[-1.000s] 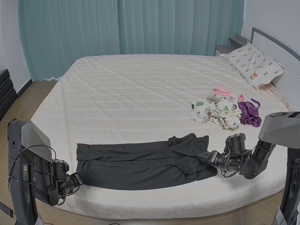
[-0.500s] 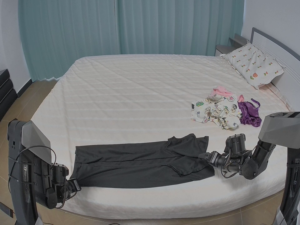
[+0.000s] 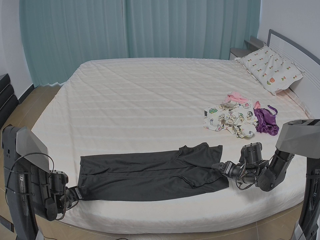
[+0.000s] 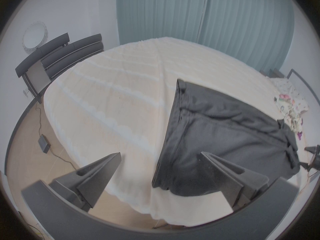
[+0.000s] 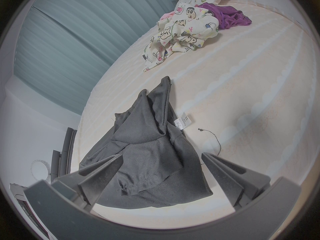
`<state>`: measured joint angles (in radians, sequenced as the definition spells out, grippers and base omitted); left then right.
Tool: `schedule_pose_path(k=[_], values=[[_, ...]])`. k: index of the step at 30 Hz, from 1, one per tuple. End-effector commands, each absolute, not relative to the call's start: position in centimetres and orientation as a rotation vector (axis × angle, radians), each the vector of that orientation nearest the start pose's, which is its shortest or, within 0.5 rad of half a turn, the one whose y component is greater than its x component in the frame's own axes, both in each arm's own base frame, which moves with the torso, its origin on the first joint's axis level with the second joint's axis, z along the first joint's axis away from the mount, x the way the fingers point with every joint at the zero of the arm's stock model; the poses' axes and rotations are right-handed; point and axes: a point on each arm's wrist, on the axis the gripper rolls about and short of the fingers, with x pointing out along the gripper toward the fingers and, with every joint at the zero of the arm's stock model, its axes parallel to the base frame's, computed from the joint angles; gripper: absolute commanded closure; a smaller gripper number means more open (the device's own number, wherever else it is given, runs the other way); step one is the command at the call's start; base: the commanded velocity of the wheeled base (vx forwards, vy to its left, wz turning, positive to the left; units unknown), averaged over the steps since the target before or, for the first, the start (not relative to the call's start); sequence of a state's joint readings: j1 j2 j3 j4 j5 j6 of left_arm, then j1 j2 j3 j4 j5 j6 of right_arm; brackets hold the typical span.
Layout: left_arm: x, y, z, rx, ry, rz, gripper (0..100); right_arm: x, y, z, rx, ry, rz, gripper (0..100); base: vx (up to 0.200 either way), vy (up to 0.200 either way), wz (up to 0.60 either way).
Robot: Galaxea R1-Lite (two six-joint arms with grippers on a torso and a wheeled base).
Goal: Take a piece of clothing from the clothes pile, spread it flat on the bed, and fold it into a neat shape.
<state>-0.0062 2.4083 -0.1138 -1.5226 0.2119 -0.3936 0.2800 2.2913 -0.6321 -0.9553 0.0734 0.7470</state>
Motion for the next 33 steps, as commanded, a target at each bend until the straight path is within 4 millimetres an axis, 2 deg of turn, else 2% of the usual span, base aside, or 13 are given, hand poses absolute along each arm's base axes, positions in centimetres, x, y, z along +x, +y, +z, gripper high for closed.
schedule_pose_path(k=[1,4,5,8,12,16,18,19,20,25,33], values=[[24.7,1.5,-0.7,-0.373,0.534,0.285,0,32.2,9.5,-2.1,0.637,0.79,0.061,0,0.0,0.0,0.0],[25.3,1.5,-0.3,-0.391,0.507,0.268,0,32.2,9.5,-2.0,0.637,0.789,0.062,0,0.0,0.0,0.0],[26.6,1.5,-0.1,-0.419,0.467,0.262,0,32.2,9.5,-2.1,0.637,0.79,0.061,0,0.0,0.0,0.0],[28.7,1.5,0.1,-0.456,0.455,0.263,0,32.2,9.5,-2.1,0.637,0.79,0.061,0,0.0,0.0,0.0],[32.3,1.4,0.4,-0.547,0.496,0.227,0,32.2,9.5,-2.1,0.636,0.792,0.062,0,0.0,0.0,0.0],[34.9,1.3,1.0,-0.643,0.544,0.174,0,32.2,9.7,-2.2,0.633,0.797,0.066,0,0.0,0.0,0.0],[36.4,1.4,0.0,-0.654,0.573,0.177,0,32.1,9.7,-2.3,0.633,0.799,0.065,0,0.0,0.0,0.0],[36.5,1.4,-0.1,-0.653,0.574,0.179,0,32.2,9.7,-2.2,0.633,0.797,0.066,0,0.0,0.0,0.0],[37.4,1.5,-1.1,-0.652,0.577,0.188,0,32.1,9.7,-2.3,0.633,0.799,0.065,0,0.0,0.0,0.0],[37.7,1.5,-2.3,-0.644,0.604,0.196,0,32.1,9.7,-2.3,0.633,0.799,0.065,0,0.0,0.0,0.0],[36.2,1.5,-3.1,-0.627,0.662,0.213,0,32.1,9.8,-2.7,0.629,0.809,0.063,0,0.0,0.0,0.0]])
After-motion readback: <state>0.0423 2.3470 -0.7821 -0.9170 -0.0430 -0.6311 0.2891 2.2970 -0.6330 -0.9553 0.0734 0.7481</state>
